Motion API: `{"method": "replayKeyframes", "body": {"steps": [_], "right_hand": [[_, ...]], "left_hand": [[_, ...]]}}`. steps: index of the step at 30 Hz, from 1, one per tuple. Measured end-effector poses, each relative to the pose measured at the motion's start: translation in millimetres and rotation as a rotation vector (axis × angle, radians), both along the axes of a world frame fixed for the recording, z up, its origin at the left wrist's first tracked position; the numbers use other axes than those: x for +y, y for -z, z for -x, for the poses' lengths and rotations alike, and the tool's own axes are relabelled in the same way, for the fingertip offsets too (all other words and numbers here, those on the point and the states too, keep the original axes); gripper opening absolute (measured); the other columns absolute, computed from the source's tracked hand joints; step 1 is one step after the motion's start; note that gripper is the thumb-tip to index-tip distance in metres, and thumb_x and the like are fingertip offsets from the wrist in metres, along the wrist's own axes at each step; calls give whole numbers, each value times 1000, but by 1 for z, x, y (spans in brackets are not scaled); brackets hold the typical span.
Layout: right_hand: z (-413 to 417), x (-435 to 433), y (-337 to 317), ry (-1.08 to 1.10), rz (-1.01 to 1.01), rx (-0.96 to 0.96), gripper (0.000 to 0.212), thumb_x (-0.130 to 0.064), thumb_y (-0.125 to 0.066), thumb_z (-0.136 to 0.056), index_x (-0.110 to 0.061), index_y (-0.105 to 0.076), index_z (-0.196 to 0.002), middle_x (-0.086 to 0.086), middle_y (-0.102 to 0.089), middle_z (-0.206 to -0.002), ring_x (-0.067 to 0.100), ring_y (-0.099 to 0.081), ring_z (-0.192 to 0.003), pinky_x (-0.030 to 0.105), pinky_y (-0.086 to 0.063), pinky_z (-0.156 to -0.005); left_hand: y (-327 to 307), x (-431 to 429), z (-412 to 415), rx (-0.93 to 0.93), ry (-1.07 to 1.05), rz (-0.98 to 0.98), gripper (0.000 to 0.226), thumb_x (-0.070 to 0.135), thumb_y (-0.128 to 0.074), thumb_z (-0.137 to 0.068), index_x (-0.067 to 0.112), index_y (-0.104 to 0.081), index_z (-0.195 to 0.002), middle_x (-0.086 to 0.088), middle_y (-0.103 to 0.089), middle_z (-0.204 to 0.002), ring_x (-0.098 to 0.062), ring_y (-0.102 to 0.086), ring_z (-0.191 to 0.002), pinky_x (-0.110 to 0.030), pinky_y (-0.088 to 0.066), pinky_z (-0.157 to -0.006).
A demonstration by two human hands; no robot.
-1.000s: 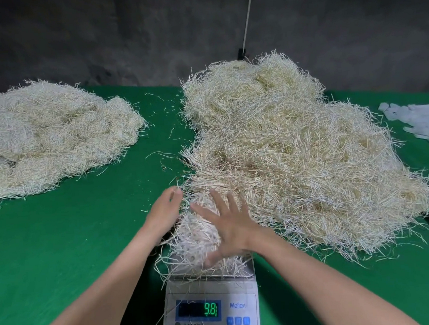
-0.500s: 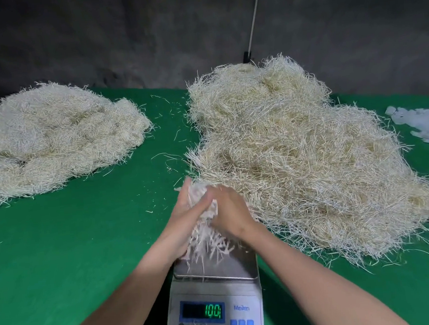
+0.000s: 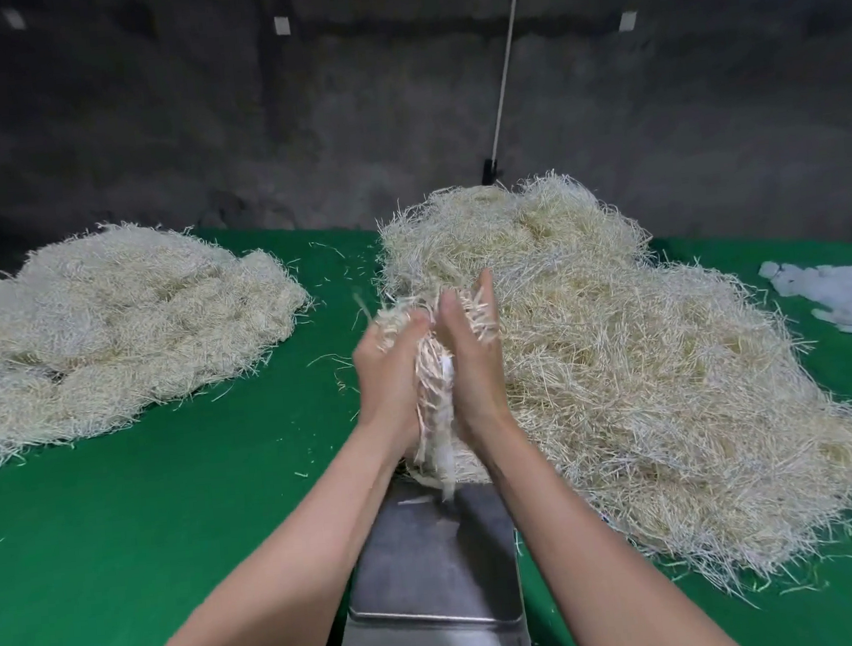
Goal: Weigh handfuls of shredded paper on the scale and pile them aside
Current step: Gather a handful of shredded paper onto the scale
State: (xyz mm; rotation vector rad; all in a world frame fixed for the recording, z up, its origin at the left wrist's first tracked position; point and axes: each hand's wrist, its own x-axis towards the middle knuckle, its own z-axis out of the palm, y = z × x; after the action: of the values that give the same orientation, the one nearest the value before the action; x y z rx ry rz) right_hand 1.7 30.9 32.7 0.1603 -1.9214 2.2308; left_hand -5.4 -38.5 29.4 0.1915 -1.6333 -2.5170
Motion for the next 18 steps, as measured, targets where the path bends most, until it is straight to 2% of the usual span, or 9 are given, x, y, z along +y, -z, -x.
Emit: {"method": "replayKeyframes", "body": {"steps": [3, 5, 7, 8, 10, 13, 15, 17, 18], "right_hand": [[15, 8, -5, -17, -106, -55, 75, -61, -54, -78, -54, -16, -142, -14, -19, -155, 17, -31, -137, 42, -33, -100], [11, -2, 10, -130, -117, -65, 48, -50, -53, -88, -51, -39, -134, -13, -48, -138, 6, -60, -108, 29, -51, -83], [2, -15, 25, -102, -153, -92, 17, -47, -54, -90, -38, -62, -102, -13, -71, -86, 1, -65, -67, 18, -53, -56], [3, -17, 29, -46, -138, -104, 15, -43, -56, -91, -31, -62, -86, -13, -66, -61, -1, -59, -51, 14, -47, -45], [13, -10, 26, 78, -35, -214, 26, -33, -56, -93, -18, -58, -72, -9, -54, -44, 2, -50, -37, 13, -37, -36], [42, 10, 14, 221, 272, -434, 32, -33, -51, -96, -2, -56, -95, 2, -61, -64, 14, -59, -54, 20, -48, -48], [59, 20, 12, 257, 461, -494, 27, -31, -49, -96, -10, -49, -113, 10, -60, -94, 22, -60, -78, 36, -55, -70], [67, 20, 15, 323, 468, -475, 39, -31, -47, -98, -6, -44, -127, 9, -55, -108, 24, -57, -94, 41, -52, -86], [69, 20, 19, 345, 378, -430, 46, -34, -46, -98, -6, -39, -134, 4, -53, -99, 19, -57, -87, 35, -54, -78]], "left_hand": [[4, 3, 1, -37, 135, 132, 68, 69, -37, -80, 26, -48, -132, 15, -54, -121, -9, -56, -113, -28, -53, -86], [4, -6, 18, -100, 133, -37, 48, 61, -34, -91, 25, -61, -105, 5, -68, -92, -13, -64, -76, -25, -50, -68], [6, -9, 32, -131, 38, -92, 31, 36, -38, -100, 12, -57, -104, -9, -52, -80, -15, -53, -63, -21, -41, -58], [10, -7, 31, -154, 12, -5, 33, 28, -40, -100, 5, -50, -121, -17, -52, -88, -20, -54, -68, -21, -42, -56], [29, -3, 29, -167, 64, 80, 57, 44, -43, -97, 7, -37, -141, -30, -51, -123, -40, -59, -100, -32, -55, -69], [47, 0, 22, -194, 303, -83, 84, 77, -28, -75, 24, -46, -139, -9, -61, -128, -29, -60, -115, -44, -51, -93], [66, 0, 18, -240, 281, -148, 87, 82, -21, -73, 31, -42, -140, -6, -60, -130, -26, -56, -119, -50, -43, -101], [82, 7, 13, -377, 342, -247, 94, 90, -17, -67, 37, -35, -142, -7, -52, -136, -30, -47, -126, -61, -26, -107], [81, 13, 10, -406, 387, -320, 101, 92, -19, -62, 36, -34, -144, -9, -48, -140, -33, -44, -129, -64, -25, -106]]}}
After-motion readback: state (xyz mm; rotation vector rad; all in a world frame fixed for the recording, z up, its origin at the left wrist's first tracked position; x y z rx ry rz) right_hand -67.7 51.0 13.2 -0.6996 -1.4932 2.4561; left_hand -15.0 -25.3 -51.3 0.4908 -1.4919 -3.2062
